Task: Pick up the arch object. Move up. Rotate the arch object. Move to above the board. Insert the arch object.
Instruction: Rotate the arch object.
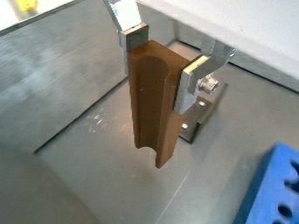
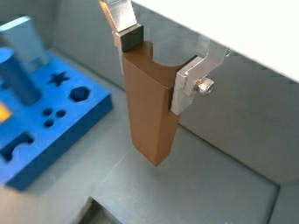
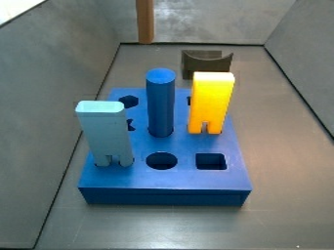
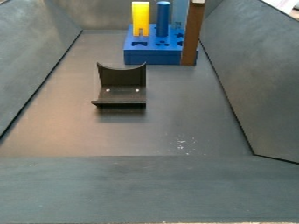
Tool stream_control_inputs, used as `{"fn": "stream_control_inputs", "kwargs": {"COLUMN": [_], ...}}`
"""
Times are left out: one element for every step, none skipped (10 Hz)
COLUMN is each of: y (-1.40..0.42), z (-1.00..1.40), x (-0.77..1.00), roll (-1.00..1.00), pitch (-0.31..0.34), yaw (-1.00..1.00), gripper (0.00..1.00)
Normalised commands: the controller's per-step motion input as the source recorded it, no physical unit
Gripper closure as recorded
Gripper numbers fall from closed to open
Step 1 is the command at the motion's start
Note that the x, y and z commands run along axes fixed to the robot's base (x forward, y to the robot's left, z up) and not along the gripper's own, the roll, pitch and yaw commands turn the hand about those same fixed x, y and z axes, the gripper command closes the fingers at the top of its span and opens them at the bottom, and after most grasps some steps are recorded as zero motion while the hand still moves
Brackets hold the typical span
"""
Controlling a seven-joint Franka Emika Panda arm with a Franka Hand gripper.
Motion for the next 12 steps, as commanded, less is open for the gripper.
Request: {"fn": "stream_control_inputs", "kwargs": {"y": [0.01, 0.01, 0.01, 0.01, 0.01, 0.01, 0.01, 0.0, 0.0, 0.0, 0.0, 0.0], "z": [-0.02, -0.02, -0.02, -0.02, -0.01, -0.01, -0.01, 0.0, 0.0, 0.0, 0.0, 0.0], "x": [0.05, 0.05, 0.05, 0.05, 0.05, 0.05, 0.05, 0.0, 0.0, 0.0, 0.0, 0.0], "roll": [0.0, 0.0, -0.01, -0.01, -0.01, -0.01, -0.01, 0.0, 0.0, 0.0, 0.0, 0.0], "pitch": [0.038, 0.042, 0.048, 0.051, 0.06, 0.069, 0.086, 0.03, 0.033, 0.034, 0.038, 0.041], "yaw": [-1.0, -1.0, -1.0, -1.0, -1.0, -1.0, -1.0, -1.0, -1.0, -1.0, -1.0, -1.0], "gripper": [1.0, 1.0, 1.0, 1.0, 1.0, 1.0, 1.0, 1.0, 1.0, 1.0, 1.0, 1.0]}}
